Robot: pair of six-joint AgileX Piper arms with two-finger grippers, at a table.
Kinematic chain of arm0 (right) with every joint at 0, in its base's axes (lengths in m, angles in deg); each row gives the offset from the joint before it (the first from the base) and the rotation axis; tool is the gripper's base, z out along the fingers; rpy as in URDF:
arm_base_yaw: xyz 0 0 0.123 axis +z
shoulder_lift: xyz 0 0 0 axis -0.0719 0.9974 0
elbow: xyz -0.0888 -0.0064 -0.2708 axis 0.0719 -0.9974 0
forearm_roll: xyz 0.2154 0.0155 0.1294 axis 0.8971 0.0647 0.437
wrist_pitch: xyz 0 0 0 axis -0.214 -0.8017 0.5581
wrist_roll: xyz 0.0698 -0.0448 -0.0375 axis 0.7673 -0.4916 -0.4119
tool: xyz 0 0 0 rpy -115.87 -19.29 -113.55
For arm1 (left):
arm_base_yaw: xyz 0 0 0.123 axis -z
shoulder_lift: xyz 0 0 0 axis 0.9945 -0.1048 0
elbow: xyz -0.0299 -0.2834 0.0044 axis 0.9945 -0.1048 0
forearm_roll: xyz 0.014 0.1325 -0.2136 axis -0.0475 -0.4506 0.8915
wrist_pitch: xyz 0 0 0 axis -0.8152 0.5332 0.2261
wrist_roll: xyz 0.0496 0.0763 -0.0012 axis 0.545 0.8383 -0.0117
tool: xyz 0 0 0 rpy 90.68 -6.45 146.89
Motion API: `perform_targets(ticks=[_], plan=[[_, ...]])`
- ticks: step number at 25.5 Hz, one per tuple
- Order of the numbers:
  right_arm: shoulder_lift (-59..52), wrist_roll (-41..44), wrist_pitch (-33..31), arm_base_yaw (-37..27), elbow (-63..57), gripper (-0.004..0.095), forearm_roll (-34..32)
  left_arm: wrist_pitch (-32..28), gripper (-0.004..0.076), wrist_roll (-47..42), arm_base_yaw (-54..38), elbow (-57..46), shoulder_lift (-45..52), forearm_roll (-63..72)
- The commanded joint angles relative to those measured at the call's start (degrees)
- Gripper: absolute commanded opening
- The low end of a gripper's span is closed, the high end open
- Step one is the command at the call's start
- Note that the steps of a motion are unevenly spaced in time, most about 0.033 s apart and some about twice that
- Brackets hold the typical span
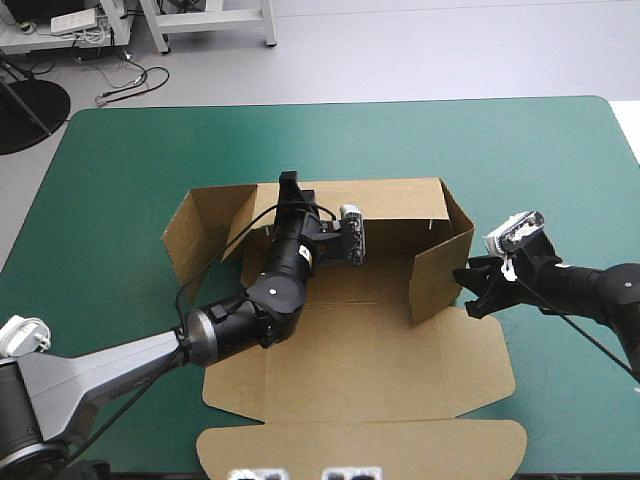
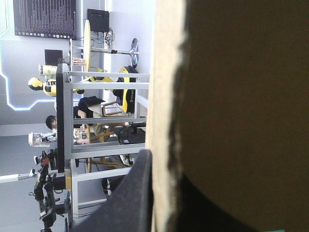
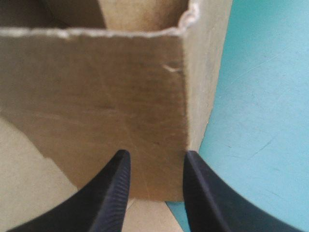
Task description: Fold the box
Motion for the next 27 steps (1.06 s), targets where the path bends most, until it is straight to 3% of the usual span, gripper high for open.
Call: perform_targets(ticks=[1,4,7,14,19,22,24,27], plan=[[-1.5,-2.4,2.3,0.0,1.9,0.0356,2.6,1.3,-0.001,-1.4,0.3,1.5,1.6,-1.9],[-0.8,-3.4,4.5,0.0,1.9,0.0356,6.4,1.1,-0.001,-1.4,0.3,1.5,1.6,-1.9],[0.9,-7.6,2.4,1.0,1.9,0.0356,9.3,0.8,-0.001,-2.6,0.3,1.5,1.6,-1.9],[4.7,-7.9,4.5,6.6,1.9,0.0356,10.3,0.8,-0.001,-2.8,0.3,1.5,1.6,-1.9],[5.2,-8.3,11.9,9.8,1.9,0.0355,14.2,0.8,-0.001,-2.8,0.3,1.5,1.6,-1.9],[7.0,-9.6,20.2,12.7,1.9,0.0306,18.4,0.8,-0.0009,-2.8,0.3,1.5,1.6,-1.9],[8.3,-11.4,22.1,14.4,1.9,0.0245,21.1,0.8,-0.001,-2.8,0.3,1.5,1.6,-1.9],[8.7,-16.2,22.4,14.4,2.0,0.0246,24.3,0.8,-0.001,-2.8,0.3,1.5,1.6,-1.9]])
